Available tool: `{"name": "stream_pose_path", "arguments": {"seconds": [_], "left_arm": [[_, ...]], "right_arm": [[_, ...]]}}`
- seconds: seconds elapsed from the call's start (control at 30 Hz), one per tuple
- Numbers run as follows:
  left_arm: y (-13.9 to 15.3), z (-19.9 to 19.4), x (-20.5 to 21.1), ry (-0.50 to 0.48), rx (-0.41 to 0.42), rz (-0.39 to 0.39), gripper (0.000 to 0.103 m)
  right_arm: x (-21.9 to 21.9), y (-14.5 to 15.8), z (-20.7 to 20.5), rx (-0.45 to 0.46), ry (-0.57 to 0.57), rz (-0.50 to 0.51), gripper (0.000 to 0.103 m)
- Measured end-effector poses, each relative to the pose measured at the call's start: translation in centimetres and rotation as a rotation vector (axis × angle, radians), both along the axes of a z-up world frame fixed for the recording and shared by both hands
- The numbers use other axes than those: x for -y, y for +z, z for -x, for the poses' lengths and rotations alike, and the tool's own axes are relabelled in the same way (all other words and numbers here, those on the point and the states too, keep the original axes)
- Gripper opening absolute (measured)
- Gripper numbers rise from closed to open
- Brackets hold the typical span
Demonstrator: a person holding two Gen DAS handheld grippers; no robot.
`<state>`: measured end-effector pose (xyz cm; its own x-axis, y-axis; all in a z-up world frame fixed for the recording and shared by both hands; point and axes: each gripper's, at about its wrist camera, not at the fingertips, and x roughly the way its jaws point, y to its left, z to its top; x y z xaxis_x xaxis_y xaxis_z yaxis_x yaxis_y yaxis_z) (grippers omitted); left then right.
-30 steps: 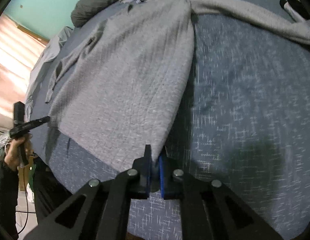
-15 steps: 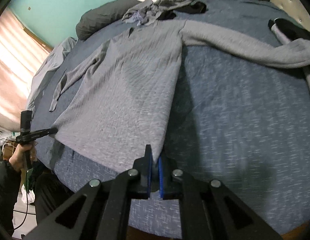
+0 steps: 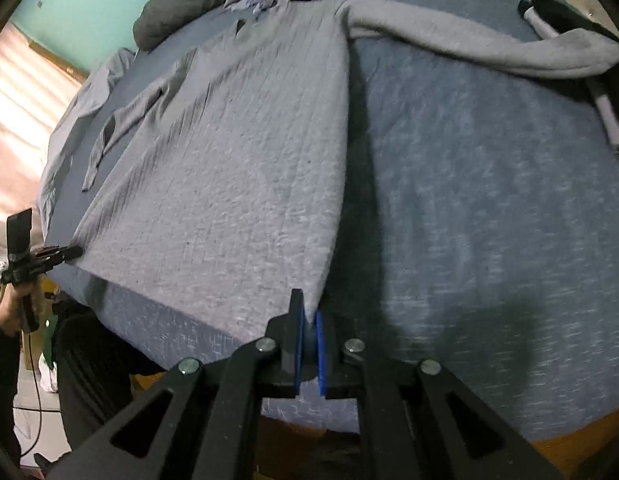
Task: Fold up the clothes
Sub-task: 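Pull the hem taut with both tools to straighten the sweatshirt, then open the right tool and release the hem onto the bed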
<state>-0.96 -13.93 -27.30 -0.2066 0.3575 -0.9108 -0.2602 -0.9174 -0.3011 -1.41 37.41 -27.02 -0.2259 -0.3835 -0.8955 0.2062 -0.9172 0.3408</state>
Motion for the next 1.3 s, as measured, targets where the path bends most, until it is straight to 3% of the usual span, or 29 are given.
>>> {"name": "stream_pose_path", "arguments": {"seconds": [0.2, 0.33, 0.4, 0.47, 0.57, 0.7, 0.83, 0.93, 1.03, 1.1, 1.2, 1.3], "left_arm": [[-0.2, 0.6, 1.0, 0.055, -0.006, -0.002, 0.011], [0.2, 0.7, 1.3, 0.082, -0.021, -0.001, 0.027], [0.0, 0.8, 0.8, 0.08, -0.02, 0.003, 0.032], [-0.8, 0.8, 1.2, 0.081, 0.0, 0.007, 0.038], [-2.0, 0.7, 1.4, 0.08, 0.032, 0.012, 0.042], [-3.2, 1.0, 1.5, 0.093, 0.058, 0.025, 0.046], [-4.0, 1.3, 2.3, 0.106, 0.079, 0.009, 0.046], [-4.3, 1.3, 2.7, 0.092, 0.085, -0.002, 0.045], [-4.4, 1.2, 2.5, 0.068, 0.083, -0.01, 0.011], [-4.2, 1.0, 2.3, 0.055, 0.074, 0.001, 0.005], [-3.1, 0.8, 1.9, 0.029, 0.055, 0.012, 0.003], [-0.5, 0.5, 2.4, 0.015, 0.023, 0.0, 0.003]], "right_arm": [[-0.5, 0.2, 0.4, -0.004, -0.027, 0.013, 0.01], [-1.4, 1.4, 0.6, -0.031, -0.059, 0.021, 0.017], [-1.8, 1.6, 0.9, -0.036, -0.082, 0.043, 0.026], [-2.0, 1.3, 1.1, -0.021, -0.101, 0.047, 0.027], [-1.7, 0.5, 1.3, -0.001, -0.103, 0.03, 0.028], [-1.5, -1.0, 1.8, 0.028, -0.097, 0.029, 0.046], [-1.1, -2.1, 2.0, 0.044, -0.071, 0.015, 0.046], [-0.8, -2.9, 1.9, 0.059, -0.046, -0.012, 0.046], [-0.7, -3.6, 1.7, 0.067, -0.032, 0.0, 0.042], [-0.6, -3.9, 1.6, 0.071, -0.023, 0.006, 0.011], [-0.6, -3.1, 1.1, 0.051, -0.013, 0.009, 0.005], [-1.4, -0.3, 0.7, 0.019, -0.011, 0.048, 0.004]]}}
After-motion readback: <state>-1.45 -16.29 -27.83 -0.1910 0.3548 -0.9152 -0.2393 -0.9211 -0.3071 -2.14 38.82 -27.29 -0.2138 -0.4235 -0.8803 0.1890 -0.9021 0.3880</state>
